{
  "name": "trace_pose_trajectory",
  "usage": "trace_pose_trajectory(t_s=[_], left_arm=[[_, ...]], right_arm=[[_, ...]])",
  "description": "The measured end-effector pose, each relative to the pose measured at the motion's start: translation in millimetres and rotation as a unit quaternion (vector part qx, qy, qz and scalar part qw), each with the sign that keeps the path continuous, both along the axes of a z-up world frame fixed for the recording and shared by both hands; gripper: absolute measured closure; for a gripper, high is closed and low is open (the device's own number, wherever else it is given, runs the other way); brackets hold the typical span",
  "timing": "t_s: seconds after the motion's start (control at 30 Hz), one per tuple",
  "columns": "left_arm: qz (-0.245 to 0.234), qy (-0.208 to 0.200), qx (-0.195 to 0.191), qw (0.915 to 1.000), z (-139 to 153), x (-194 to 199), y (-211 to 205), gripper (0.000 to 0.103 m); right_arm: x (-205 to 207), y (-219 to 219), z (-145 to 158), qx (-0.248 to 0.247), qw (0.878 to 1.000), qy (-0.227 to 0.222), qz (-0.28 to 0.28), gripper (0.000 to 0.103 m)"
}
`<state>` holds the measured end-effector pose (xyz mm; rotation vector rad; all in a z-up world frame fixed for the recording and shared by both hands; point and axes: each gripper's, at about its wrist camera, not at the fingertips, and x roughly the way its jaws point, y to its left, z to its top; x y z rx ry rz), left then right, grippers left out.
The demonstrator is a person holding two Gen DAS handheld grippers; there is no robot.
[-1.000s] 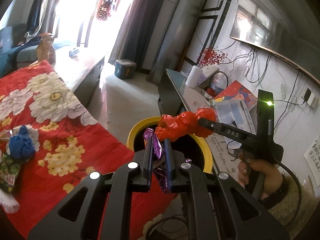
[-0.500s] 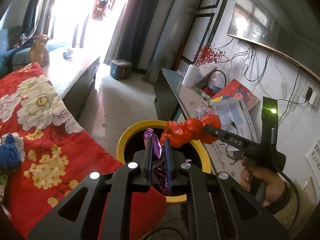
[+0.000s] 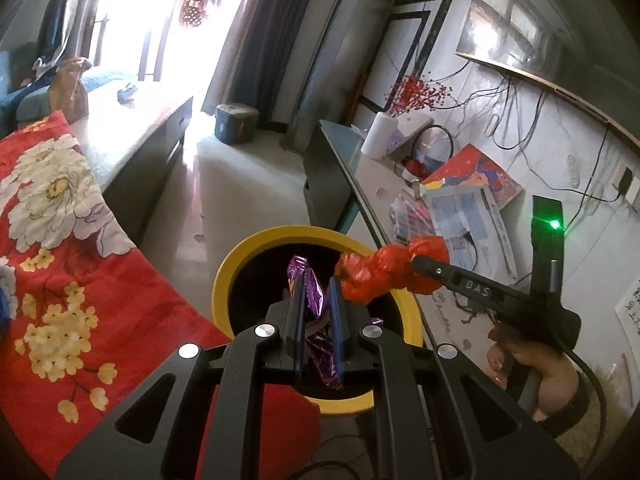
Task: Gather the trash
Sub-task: 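Open both grippers to drop the wrapper and red bag into the bin, then move both tools back toward the trash on the bedspread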
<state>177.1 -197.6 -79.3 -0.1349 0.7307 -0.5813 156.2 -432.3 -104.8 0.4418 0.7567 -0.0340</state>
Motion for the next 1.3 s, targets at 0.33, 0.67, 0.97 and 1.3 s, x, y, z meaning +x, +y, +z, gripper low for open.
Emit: trace_pose_trajectory(t_s=[0.33, 0.67, 0.97, 1.3], left_arm=[[0.039, -0.012, 0.012, 0.9991, 1.8, -3.0, 15.1, 0.008], [0.089, -0.03, 0.025, 0.9953, 12.8, -14.5, 41.4, 0.008], [0.138, -0.042, 0.043, 0.9887, 22.5, -26.4, 76.5, 0.008], [0.204, -0.049, 0.045, 0.9766, 30.8, -34.3, 127.1, 0.008]], right_arm=[[-2.7, -0.6, -0.8, 0.02, 1.0, -0.003, -0.01, 0.04], [-6.9, 20.6, 14.0, 0.0, 1.0, -0.03, 0.005, 0.03], [-10.2, 59.7, 28.5, -0.005, 0.996, -0.058, 0.06, 0.024], [-16.4, 109.0, 40.1, -0.021, 0.989, -0.077, 0.128, 0.023]])
